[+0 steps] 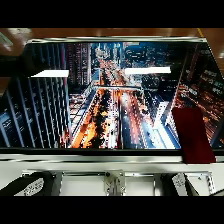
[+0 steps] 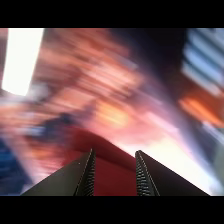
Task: Fold the shirts.
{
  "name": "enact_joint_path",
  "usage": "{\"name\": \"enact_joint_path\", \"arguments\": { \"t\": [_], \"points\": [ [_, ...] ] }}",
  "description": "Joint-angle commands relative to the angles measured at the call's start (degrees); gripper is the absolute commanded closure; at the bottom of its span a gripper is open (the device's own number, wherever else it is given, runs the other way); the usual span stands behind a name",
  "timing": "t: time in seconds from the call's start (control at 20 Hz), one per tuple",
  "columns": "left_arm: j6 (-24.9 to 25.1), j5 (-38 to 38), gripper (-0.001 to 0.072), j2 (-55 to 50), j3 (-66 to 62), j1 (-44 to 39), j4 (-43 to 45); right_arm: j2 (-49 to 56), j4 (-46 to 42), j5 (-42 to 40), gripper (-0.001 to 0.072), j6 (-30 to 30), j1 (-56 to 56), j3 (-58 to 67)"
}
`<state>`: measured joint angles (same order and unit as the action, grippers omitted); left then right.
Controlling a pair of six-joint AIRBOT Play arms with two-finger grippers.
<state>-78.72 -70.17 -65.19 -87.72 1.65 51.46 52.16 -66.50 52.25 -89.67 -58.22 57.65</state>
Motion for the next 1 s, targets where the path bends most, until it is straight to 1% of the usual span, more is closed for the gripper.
{"name": "enact_joint_path", "arguments": {
  "t": [0.0,0.05,0.1,0.15,0.2,0.25,0.3,0.35,0.45,0.95],
  "points": [
    [-1.66,5.40,0.0669,-4.20,0.00,-6.36,11.17,-1.73,5.73,-5.33,0.0344,16.06,20.15,6.93],
    [-5.14,4.44,0.0669,-6.12,0.00,-9.40,17.62,-1.03,1.97,-4.15,0.0344,15.58,28.83,6.91],
    [-10.29,2.38,0.0667,-8.39,-0.02,-12.63,25.05,0.26,-3.54,-1.44,0.0341,11.69,36.13,6.91],
    [-13.81,-0.28,0.0662,-10.51,-0.02,-15.37,30.73,2.27,-10.27,1.60,0.0242,5.53,43.08,6.93],
    [-14.60,-3.39,0.0523,-12.63,0.00,-17.73,34.40,4.55,-16.44,4.39,0.0159,-0.57,47.89,6.93],
    [-14.62,-5.88,0.0180,-14.32,0.00,-19.34,36.00,6.95,-19.80,8.17,0.0149,-3.61,51.54,6.93],
    [-14.60,-8.07,0.0043,-15.76,0.00,-20.57,37.22,8.96,-20.63,11.32,0.0149,-4.28,53.55,6.93],
    [-14.58,-9.14,0.0043,-16.65,0.00,-21.33,38.25,10.80,-20.41,13.81,0.0149,-4.44,54.86,6.93],
    [-14.58,-9.38,0.0043,-17.70,0.00,-21.64,38.75,12.85,-20.35,16.11,0.0149,-5.07,55.69,6.93],
    [-14.38,-9.35,0.0043,-18.03,0.00,-21.51,38.77,13.31,-20.41,16.13,0.0149,-5.25,55.69,6.91]
  ]
}}
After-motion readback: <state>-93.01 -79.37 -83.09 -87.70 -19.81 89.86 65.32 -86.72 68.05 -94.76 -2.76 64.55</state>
